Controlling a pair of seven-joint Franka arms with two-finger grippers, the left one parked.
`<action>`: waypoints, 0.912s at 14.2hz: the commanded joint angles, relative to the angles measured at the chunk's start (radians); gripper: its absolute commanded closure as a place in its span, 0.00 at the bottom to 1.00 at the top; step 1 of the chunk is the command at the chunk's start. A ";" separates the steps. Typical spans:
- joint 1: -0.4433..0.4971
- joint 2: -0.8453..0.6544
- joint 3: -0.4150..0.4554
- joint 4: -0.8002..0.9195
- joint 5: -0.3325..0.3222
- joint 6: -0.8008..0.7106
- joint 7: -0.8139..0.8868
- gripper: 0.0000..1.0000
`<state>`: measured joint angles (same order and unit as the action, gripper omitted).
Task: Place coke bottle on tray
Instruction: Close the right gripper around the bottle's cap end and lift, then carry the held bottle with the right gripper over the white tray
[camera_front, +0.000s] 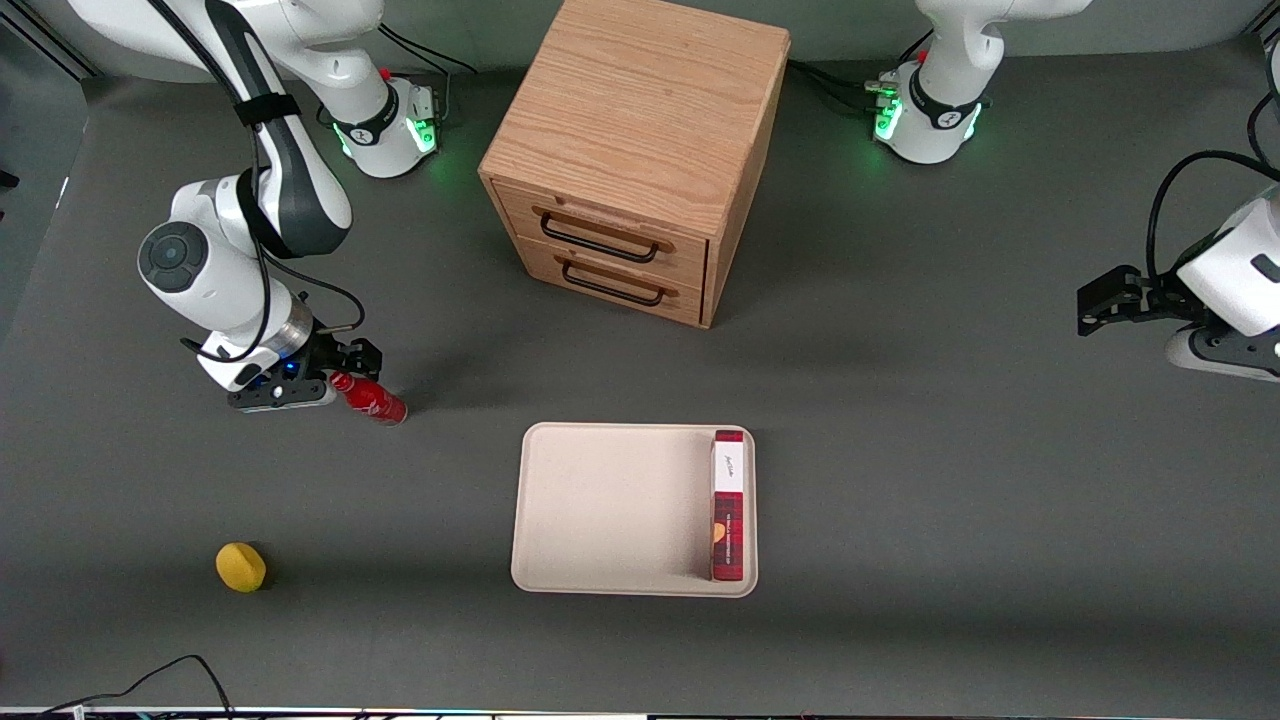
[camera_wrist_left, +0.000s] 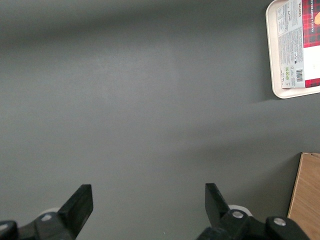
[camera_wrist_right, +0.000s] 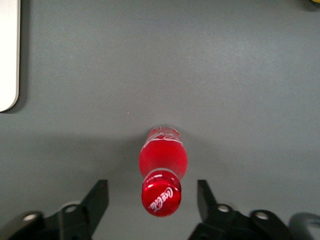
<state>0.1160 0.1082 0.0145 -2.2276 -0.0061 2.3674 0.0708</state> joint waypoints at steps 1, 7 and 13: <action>-0.016 -0.027 0.005 -0.027 -0.015 0.018 -0.019 0.58; -0.019 -0.057 0.005 -0.008 -0.014 -0.010 -0.008 1.00; -0.029 -0.082 -0.007 0.474 -0.005 -0.638 -0.023 1.00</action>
<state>0.1013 0.0229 0.0114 -1.9253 -0.0074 1.8993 0.0693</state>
